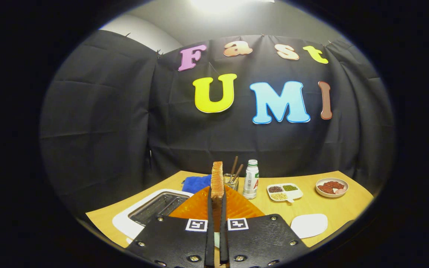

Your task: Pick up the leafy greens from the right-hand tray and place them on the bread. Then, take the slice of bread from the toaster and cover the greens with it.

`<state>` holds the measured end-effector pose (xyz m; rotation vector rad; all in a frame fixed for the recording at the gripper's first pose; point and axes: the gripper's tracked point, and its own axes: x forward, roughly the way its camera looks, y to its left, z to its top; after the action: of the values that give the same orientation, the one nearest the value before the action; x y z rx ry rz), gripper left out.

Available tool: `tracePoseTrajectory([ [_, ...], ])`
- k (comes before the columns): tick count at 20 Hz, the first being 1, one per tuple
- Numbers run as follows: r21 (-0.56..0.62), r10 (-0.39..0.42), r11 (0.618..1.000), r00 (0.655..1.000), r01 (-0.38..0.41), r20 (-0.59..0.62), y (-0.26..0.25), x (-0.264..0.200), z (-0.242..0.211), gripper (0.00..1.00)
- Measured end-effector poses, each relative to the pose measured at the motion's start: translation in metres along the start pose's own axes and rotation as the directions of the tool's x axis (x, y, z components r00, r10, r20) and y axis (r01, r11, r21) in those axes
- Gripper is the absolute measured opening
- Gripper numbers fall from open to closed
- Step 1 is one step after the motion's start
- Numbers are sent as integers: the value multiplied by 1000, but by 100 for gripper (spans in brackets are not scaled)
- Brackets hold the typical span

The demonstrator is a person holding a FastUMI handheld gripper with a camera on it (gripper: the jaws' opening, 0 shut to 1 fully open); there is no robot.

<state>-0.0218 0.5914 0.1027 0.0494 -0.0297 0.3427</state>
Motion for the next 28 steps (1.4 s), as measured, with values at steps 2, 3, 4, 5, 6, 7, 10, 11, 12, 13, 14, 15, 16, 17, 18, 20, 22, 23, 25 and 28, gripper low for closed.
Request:
tracePoseTrajectory([
  [2,5,0,1000,1000,0,-20,-6,3,-10,5],
  [3,7,4,1000,999,-4,-33,-8,5,-15,5],
  [4,12,5,1000,999,-4,-44,-9,7,-21,5],
  [5,15,12,1000,999,-12,-51,-10,9,-25,5],
  [6,15,16,1000,998,-15,-59,-11,12,-30,6],
  [7,19,29,999,997,-27,-71,-11,16,-37,5],
  [10,63,83,995,989,-75,-120,-7,28,-63,5],
  [11,77,83,994,987,-73,-141,-10,31,-71,6],
  [12,83,82,994,985,-69,-153,-12,34,-77,6],
  [13,89,80,994,983,-66,-163,-15,36,-81,6],
  [14,92,76,994,984,-62,-161,-17,38,-84,6],
  [15,92,70,994,985,-56,-156,-19,39,-85,5],
  [16,91,65,994,986,-52,-154,-21,39,-87,5],
  [17,99,67,994,986,-52,-154,-22,40,-89,6],
  [18,113,74,992,985,-57,-157,-20,41,-91,6],
  [20,130,92,989,981,-70,-169,-16,42,-97,6],
  [22,117,86,991,980,-66,-182,-17,44,-104,6],
  [23,117,87,991,978,-66,-188,-18,44,-107,5],
  [25,127,82,990,979,-59,-187,-23,45,-111,6],
  [28,88,47,996,980,-31,-193,-37,46,-117,5],
])
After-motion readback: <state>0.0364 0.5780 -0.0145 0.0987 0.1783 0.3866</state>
